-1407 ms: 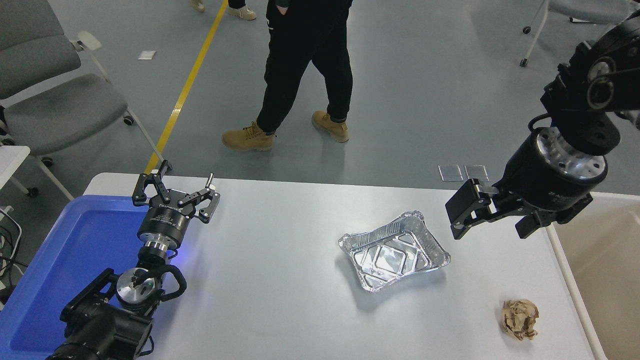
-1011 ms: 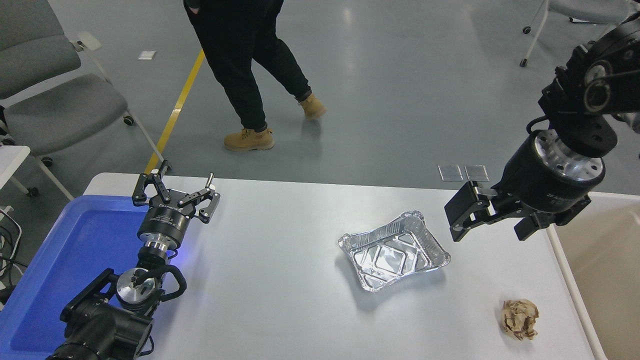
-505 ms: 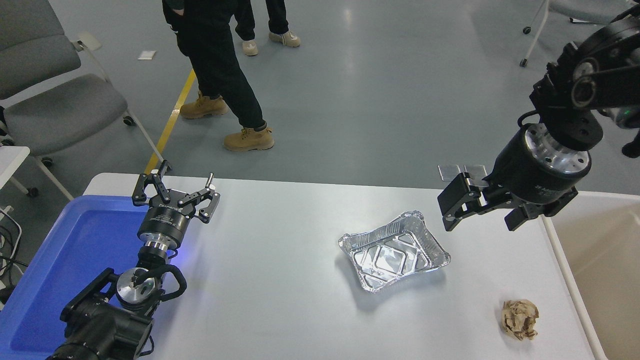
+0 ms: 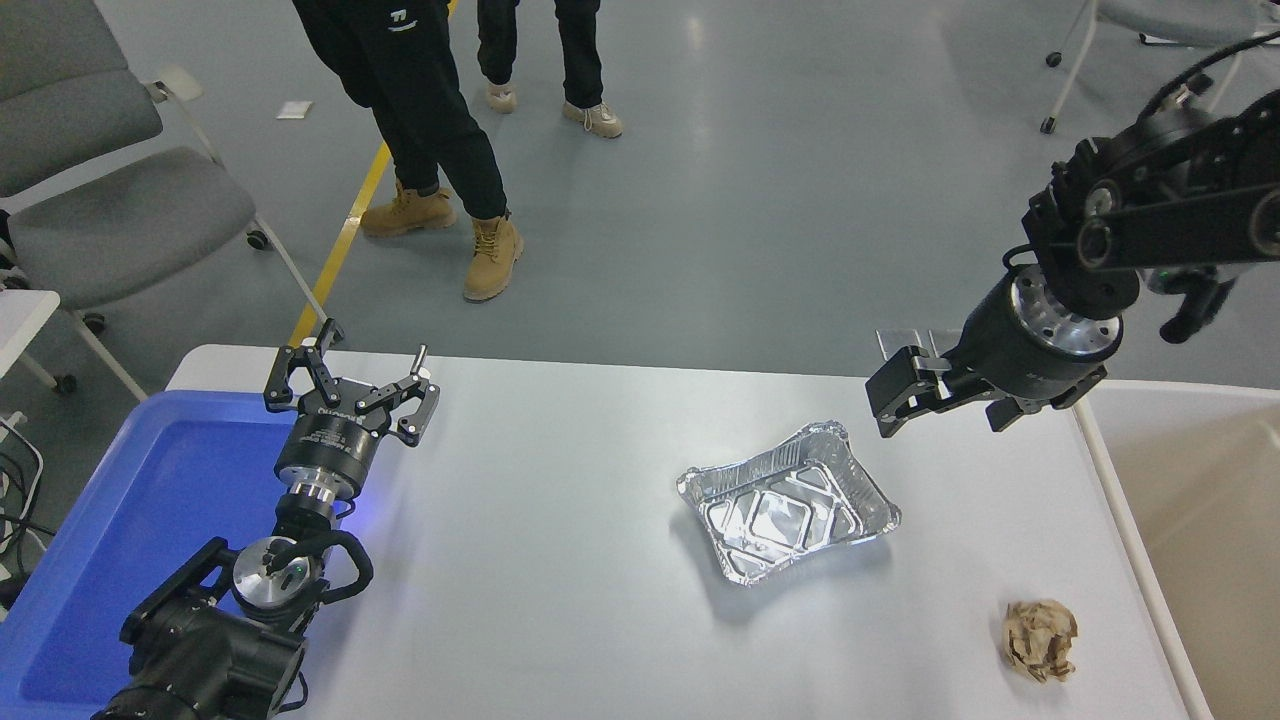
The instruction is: Pick up foil plate and place in dustbin
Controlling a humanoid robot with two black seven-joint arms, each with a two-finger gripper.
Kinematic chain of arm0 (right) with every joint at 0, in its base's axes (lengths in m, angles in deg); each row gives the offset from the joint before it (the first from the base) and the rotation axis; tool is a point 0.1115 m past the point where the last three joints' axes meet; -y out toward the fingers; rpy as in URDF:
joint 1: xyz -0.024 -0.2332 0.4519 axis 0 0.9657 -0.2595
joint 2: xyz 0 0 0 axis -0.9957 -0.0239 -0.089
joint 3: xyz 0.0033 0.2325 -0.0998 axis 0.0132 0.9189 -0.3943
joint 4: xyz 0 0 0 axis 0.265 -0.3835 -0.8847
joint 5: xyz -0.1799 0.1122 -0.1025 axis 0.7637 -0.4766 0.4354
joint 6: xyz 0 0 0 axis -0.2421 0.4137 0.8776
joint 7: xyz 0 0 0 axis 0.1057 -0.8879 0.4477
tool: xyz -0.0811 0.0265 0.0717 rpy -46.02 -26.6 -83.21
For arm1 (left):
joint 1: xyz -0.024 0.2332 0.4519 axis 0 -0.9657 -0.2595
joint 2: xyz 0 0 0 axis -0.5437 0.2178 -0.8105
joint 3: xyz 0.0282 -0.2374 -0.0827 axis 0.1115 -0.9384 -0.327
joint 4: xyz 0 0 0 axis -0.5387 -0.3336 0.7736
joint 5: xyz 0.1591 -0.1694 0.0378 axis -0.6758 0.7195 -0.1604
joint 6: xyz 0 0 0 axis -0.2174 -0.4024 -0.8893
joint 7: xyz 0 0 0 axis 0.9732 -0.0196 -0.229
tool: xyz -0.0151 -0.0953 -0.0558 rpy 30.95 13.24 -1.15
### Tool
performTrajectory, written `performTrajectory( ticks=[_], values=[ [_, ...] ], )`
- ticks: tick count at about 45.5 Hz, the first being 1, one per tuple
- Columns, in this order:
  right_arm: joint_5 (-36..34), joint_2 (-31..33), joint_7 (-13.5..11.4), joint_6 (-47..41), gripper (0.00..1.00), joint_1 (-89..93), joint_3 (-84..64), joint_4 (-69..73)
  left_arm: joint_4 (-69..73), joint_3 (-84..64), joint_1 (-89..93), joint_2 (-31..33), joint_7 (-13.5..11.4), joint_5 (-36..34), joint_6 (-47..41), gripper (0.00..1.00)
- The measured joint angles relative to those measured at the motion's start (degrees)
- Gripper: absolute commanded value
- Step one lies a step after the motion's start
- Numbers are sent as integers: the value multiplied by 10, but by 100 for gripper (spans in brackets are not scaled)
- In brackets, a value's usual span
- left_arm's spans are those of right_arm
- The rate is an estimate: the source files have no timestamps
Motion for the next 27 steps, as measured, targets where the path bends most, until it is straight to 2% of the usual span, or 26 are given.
performTrajectory(
  ticks=[15, 27],
  values=[
    [75, -40, -1, 49, 100, 182, 33, -168, 0, 0, 0, 0, 0, 0, 0, 99],
    [104, -67, 0, 73, 100, 291, 62, -272, 0, 0, 0, 0, 1, 0, 1, 99]
  ],
)
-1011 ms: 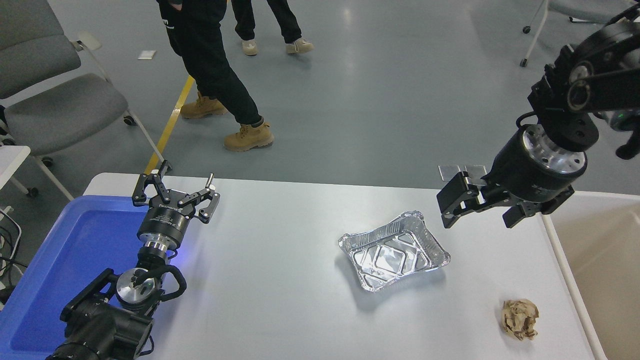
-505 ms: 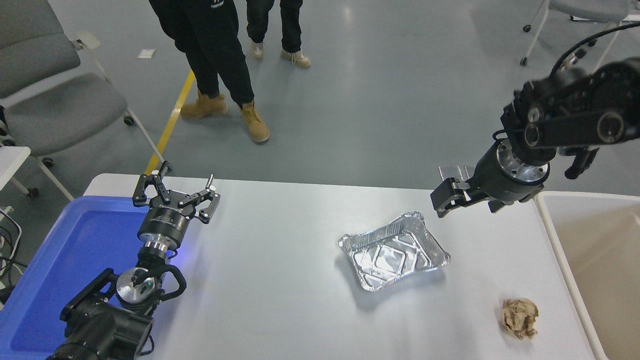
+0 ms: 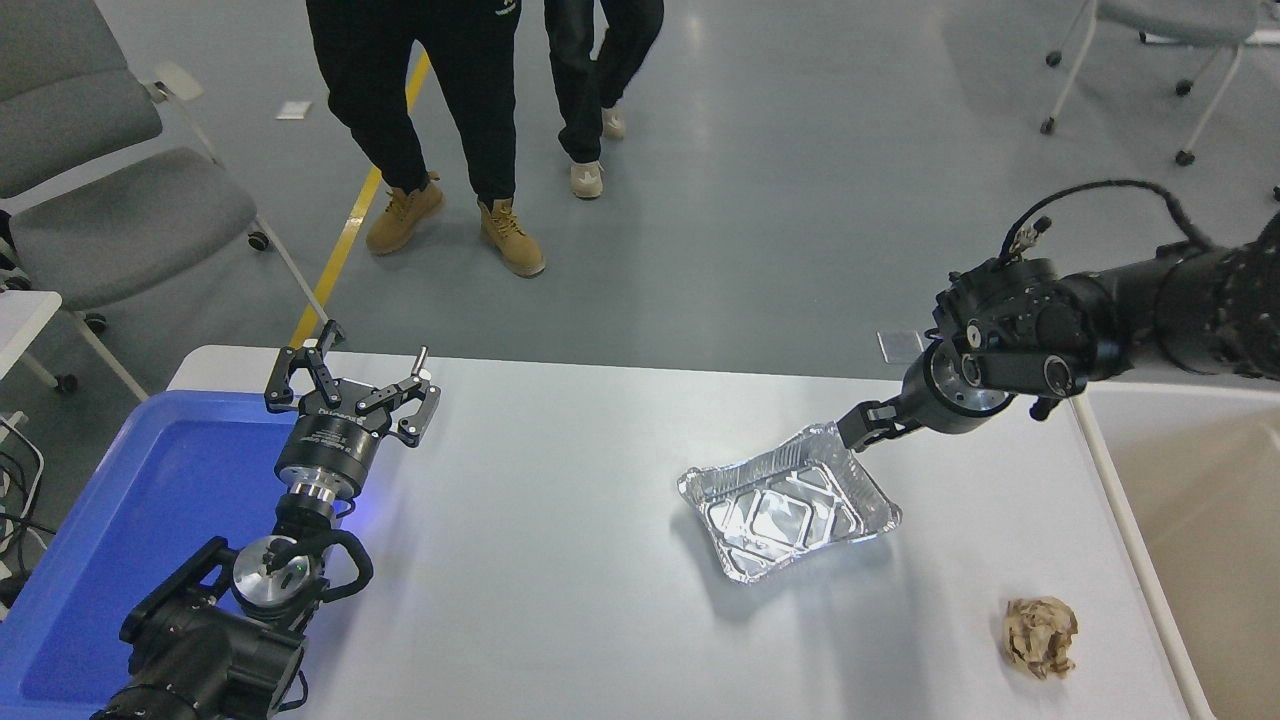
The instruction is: Pick up foil plate and place in dustbin
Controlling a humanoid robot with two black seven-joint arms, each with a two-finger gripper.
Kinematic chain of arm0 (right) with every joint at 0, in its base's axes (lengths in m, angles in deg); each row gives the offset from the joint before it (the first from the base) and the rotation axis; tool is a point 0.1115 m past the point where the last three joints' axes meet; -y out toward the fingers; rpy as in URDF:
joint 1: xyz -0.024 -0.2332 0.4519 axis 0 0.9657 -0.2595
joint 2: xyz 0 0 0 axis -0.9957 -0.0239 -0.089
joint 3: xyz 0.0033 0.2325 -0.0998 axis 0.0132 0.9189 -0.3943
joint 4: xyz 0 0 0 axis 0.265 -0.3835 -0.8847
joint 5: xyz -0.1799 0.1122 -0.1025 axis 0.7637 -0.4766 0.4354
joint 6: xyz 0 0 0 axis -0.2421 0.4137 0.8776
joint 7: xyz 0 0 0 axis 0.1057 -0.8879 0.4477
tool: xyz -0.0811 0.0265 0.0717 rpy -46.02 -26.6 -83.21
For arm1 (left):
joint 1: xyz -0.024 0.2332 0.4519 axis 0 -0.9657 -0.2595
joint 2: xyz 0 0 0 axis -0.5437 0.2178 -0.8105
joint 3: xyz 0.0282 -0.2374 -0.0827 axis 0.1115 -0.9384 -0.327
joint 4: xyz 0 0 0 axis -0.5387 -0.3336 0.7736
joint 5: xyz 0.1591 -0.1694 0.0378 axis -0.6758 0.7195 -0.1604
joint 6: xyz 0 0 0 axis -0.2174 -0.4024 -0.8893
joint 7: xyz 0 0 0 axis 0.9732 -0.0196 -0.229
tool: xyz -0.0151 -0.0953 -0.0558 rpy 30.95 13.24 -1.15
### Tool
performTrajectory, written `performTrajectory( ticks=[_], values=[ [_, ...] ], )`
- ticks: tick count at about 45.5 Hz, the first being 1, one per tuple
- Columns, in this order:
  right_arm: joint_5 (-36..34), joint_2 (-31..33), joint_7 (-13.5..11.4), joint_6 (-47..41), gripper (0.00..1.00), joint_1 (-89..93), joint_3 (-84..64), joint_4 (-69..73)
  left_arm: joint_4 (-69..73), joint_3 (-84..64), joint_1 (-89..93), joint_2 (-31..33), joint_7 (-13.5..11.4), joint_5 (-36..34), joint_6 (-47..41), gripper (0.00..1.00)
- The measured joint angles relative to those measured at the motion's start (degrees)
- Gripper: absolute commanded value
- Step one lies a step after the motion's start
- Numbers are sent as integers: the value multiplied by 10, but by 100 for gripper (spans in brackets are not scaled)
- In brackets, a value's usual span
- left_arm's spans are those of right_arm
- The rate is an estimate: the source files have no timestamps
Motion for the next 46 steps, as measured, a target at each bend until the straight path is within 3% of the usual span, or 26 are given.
performTrajectory(
  ticks=[42, 46],
  values=[
    [58, -61, -2, 40, 100, 220, 34, -247, 0, 0, 0, 0, 0, 0, 0, 99],
    [61, -62, -3, 43, 95, 228, 34, -254, 0, 0, 0, 0, 0, 0, 0, 99]
  ],
)
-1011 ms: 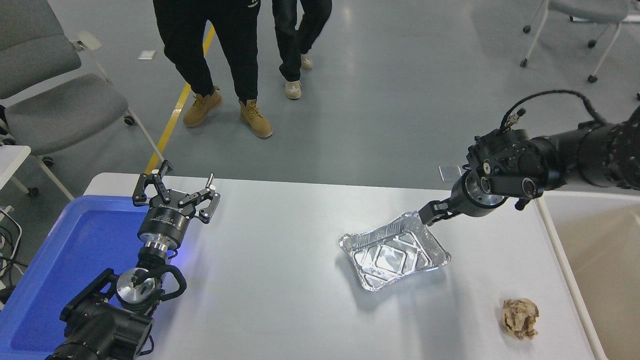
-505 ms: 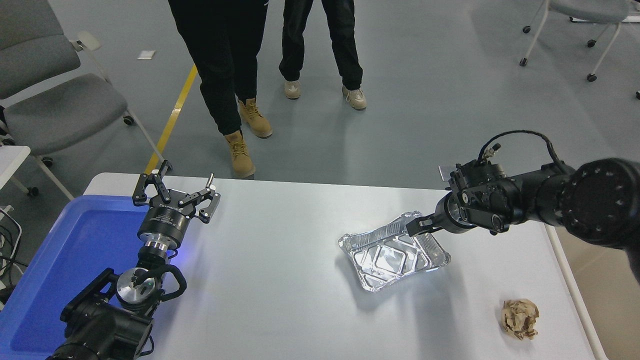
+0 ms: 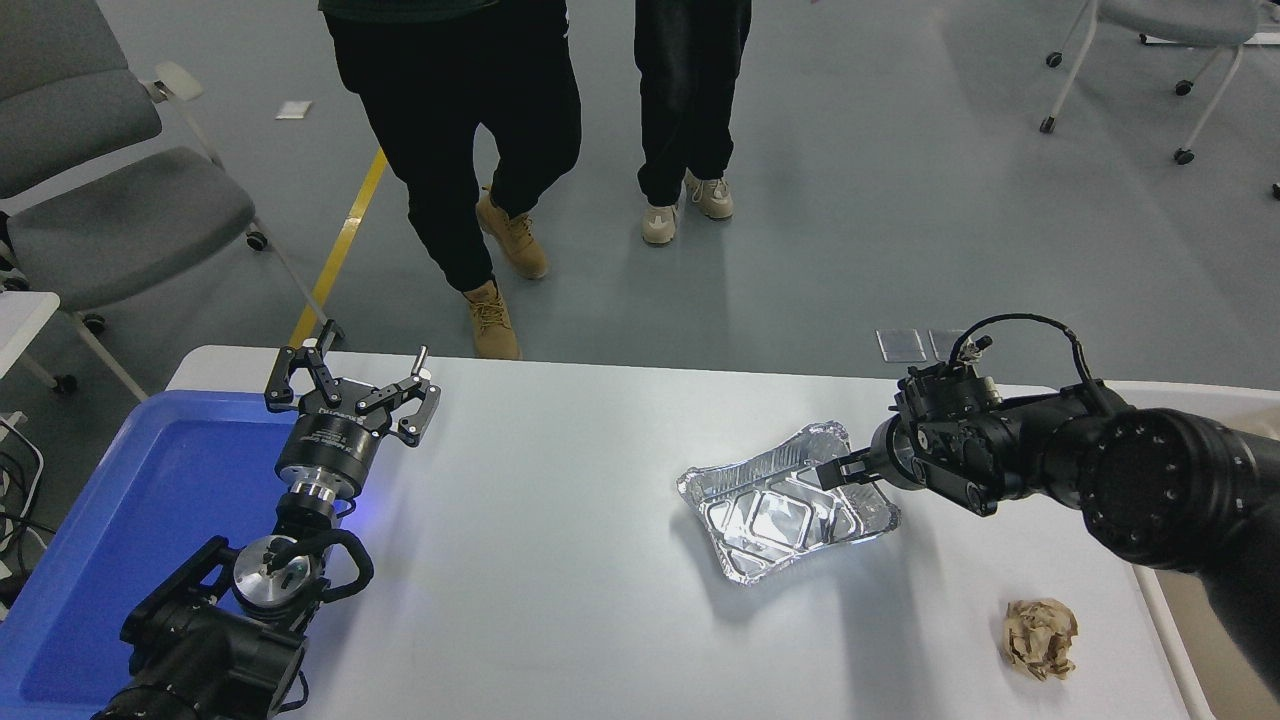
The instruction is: Pick up foil plate and place in dustbin
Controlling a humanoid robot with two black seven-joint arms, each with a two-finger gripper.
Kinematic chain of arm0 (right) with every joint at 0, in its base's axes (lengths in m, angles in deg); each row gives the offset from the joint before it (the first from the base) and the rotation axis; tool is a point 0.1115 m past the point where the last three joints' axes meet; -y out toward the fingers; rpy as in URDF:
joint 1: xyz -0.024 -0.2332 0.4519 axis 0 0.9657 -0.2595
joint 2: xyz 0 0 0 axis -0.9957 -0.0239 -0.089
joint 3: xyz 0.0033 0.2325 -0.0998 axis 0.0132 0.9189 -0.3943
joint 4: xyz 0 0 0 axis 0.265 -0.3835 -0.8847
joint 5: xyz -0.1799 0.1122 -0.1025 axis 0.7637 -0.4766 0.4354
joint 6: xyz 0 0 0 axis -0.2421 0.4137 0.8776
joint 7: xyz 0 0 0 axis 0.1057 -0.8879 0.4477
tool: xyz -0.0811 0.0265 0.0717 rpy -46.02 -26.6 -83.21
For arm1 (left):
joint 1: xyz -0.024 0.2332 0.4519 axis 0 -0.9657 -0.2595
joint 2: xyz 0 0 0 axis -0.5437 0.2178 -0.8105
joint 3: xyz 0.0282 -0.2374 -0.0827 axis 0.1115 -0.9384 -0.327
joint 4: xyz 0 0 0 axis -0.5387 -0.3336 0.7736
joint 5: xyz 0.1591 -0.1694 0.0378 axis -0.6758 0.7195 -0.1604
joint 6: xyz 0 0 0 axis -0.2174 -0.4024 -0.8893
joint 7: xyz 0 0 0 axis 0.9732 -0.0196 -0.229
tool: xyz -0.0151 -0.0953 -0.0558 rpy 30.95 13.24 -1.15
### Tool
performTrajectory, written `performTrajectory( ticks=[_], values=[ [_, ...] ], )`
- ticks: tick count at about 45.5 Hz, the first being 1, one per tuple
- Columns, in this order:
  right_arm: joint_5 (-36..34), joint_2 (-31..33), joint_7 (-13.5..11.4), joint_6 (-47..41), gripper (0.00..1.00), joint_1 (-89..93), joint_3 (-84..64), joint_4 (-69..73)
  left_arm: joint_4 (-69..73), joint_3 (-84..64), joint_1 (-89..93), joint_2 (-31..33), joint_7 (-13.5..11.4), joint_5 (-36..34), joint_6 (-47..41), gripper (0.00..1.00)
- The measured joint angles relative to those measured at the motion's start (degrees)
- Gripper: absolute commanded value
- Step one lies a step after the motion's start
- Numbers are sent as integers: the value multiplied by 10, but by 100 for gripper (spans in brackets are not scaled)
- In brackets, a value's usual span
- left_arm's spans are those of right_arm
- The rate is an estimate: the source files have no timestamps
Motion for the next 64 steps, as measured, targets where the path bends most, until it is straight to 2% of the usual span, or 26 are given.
performTrajectory(
  ticks=[3, 6, 10, 14, 16, 34, 38, 64],
  values=[
    [2, 0, 0, 2, 91, 6, 0, -3, 0, 0, 0, 0, 0, 0, 0, 99],
    [3, -1, 0, 4, 83, 10, 1, -6, 0, 0, 0, 0, 0, 0, 0, 99],
    [4, -1, -1, 7, 65, 14, 1, -8, 0, 0, 0, 0, 0, 0, 0, 99],
    [5, -1, -1, 8, 44, 16, 1, -9, 0, 0, 0, 0, 0, 0, 0, 99],
    [6, -1, -1, 9, 38, 18, 1, -10, 0, 0, 0, 0, 0, 0, 0, 99],
    [7, -1, 0, 11, 12, 22, 1, -11, 0, 0, 0, 0, 0, 0, 0, 99],
    [8, -1, 0, 11, 0, 22, 1, -11, 0, 0, 0, 0, 0, 0, 0, 99],
    [7, 0, 3, 5, 0, -10, 10, 24, 0, 0, 0, 0, 0, 0, 0, 99]
  ],
)
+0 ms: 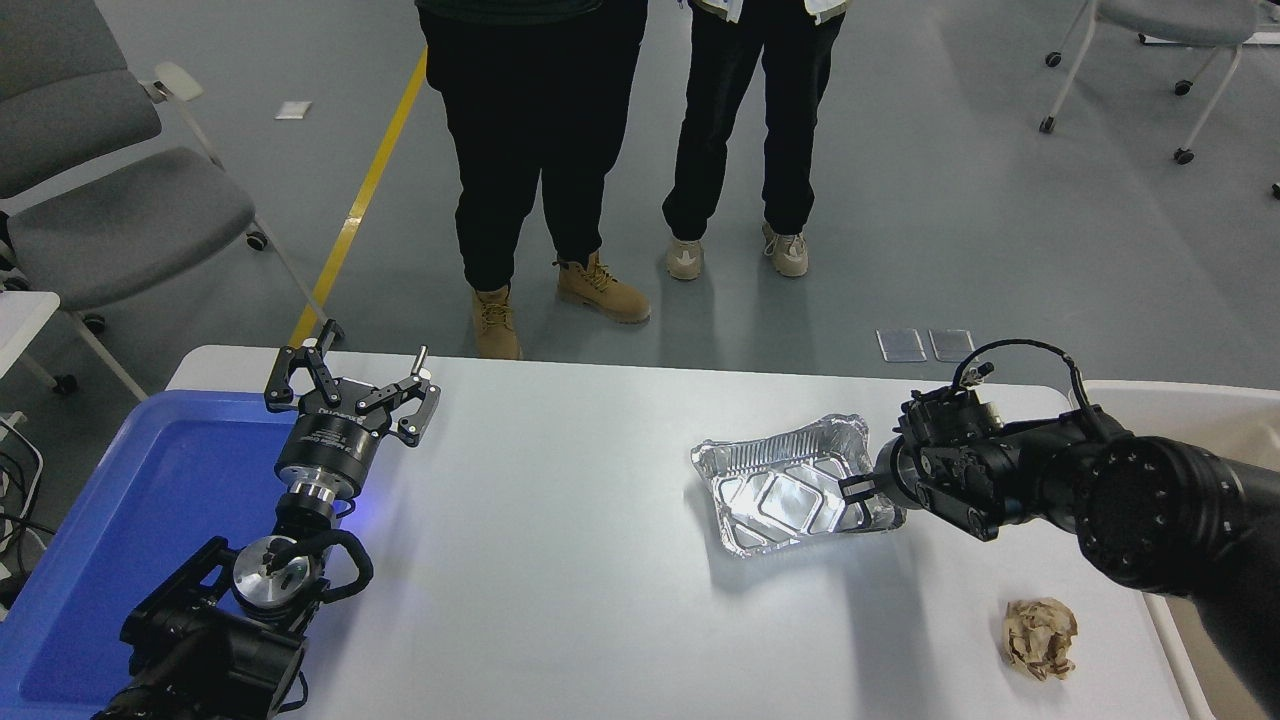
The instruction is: Pick up foil plate and place in dustbin
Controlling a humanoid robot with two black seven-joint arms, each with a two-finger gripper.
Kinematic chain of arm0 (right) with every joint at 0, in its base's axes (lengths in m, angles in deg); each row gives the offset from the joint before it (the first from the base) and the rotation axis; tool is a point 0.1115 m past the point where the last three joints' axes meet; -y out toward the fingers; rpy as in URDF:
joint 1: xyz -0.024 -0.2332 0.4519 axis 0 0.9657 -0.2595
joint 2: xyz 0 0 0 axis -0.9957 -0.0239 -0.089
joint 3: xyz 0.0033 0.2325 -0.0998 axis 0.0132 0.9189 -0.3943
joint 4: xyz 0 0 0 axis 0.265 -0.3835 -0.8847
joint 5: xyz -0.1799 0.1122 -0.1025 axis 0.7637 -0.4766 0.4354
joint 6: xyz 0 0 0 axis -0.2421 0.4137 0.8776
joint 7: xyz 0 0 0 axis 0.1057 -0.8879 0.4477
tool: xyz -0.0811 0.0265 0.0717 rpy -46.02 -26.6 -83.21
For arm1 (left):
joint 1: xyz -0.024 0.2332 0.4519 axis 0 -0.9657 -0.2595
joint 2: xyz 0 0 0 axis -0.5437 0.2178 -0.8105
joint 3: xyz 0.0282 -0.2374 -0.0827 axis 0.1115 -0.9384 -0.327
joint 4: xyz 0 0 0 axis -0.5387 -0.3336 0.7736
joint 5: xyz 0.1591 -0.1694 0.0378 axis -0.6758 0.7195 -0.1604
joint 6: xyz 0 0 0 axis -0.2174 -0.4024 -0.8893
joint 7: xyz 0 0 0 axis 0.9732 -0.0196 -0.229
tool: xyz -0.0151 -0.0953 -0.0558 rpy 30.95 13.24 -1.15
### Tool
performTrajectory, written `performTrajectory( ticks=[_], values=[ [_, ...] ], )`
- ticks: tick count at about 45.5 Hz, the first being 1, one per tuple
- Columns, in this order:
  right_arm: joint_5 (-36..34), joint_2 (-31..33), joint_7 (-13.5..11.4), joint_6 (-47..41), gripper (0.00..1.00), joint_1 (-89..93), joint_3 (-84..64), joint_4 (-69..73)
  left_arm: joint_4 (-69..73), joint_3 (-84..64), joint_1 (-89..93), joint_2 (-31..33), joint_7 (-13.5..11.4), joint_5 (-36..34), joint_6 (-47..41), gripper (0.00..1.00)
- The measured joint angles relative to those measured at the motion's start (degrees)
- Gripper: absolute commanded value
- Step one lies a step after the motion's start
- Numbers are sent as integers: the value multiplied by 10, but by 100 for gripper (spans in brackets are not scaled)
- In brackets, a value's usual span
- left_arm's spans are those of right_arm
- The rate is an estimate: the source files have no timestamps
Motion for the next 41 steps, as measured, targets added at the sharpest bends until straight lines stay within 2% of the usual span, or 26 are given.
performTrajectory(
  ticks=[7, 19, 30, 41],
  values=[
    [-1, 31, 0, -10, 0, -54, 16, 61, 0, 0, 0, 0, 0, 0, 0, 99],
    [-1, 148, 0, -52, 0, -211, 28, 220, 0, 0, 0, 0, 0, 0, 0, 99],
    [17, 265, -5, -145, 0, -386, 26, 341, 0, 0, 0, 0, 0, 0, 0, 99],
    [36, 333, -9, -233, 0, -534, 5, 397, 0, 0, 0, 0, 0, 0, 0, 99]
  ],
)
